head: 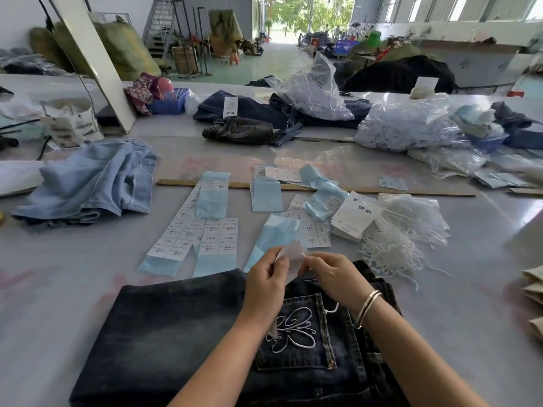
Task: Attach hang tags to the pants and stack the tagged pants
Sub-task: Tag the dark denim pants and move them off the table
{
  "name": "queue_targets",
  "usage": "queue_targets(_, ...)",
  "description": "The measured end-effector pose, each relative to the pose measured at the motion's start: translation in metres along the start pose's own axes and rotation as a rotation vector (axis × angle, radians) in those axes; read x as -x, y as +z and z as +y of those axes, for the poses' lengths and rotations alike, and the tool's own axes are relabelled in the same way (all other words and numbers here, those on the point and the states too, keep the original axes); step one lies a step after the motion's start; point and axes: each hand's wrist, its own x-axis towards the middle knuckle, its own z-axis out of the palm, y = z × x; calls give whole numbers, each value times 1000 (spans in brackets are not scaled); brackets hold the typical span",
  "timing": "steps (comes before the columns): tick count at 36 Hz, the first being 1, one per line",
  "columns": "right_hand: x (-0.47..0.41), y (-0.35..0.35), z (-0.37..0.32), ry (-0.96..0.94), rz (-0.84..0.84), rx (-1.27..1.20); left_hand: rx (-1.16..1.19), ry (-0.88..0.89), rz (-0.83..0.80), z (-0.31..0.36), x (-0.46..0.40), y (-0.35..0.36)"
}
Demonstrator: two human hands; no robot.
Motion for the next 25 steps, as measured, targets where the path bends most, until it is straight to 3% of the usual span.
queue_targets(6,-2,-1,4,15,31,-8,-10,24,-74,2,4,1)
queue_targets(14,-3,-6,8,25,44,41,214,-55,-200,4,7,0)
queue_targets(17,-2,-9,9,15,15,52,324,-210,-214,13,6,-1)
queue_targets(20,0,-14,9,22,-54,55,195,-314,-170,15,0,-2)
queue_targets(25,5,-15,10,23,-57,61,350,-482,-320,20,-2,3)
